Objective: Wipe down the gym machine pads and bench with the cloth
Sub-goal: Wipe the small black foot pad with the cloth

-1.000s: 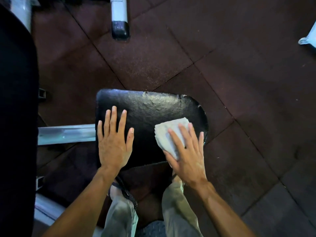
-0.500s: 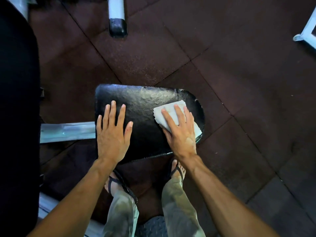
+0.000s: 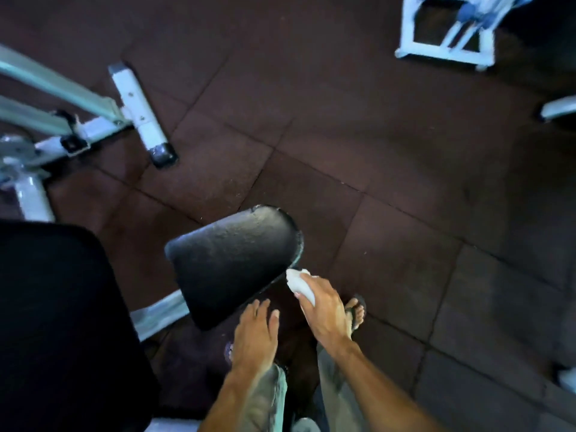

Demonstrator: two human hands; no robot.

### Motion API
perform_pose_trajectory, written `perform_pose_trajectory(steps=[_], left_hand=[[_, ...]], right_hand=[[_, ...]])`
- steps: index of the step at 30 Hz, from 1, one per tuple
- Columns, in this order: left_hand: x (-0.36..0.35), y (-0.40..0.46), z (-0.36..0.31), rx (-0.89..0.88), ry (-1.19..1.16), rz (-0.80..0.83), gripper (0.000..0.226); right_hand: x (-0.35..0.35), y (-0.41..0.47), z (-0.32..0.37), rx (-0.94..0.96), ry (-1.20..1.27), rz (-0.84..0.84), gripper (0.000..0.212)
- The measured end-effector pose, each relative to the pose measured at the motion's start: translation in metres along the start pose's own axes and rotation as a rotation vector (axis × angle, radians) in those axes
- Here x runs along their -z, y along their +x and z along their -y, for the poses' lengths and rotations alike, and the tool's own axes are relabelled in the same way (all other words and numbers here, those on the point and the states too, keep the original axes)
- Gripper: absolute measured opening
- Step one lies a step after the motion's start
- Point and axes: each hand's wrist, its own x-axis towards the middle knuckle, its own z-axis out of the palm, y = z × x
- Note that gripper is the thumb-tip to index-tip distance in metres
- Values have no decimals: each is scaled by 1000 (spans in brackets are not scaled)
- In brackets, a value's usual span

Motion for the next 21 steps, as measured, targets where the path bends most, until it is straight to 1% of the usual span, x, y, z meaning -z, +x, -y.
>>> perform_pose_trajectory(steps=[2, 4, 6, 11, 16, 21], left_hand=[[1, -11, -23, -70, 21, 94, 52], [2, -24, -68, -166, 86, 155, 49], [-2, -34, -115, -220, 156, 180, 47], [-25, -49, -243, -352, 302, 245, 45], [-63, -59, -374, -561, 493, 339, 42], [-106, -61, -484, -748, 638, 404, 43]], right_hand=[[22, -25, -6, -57, 39, -45, 42], [59, -48, -25, -153, 49, -129, 38], [97, -67, -51, -246, 37, -165, 38], [193, -101, -110, -436, 209, -222, 39], [276, -125, -165, -611, 315, -414, 40], [340, -137, -217, -752, 420, -595, 40]])
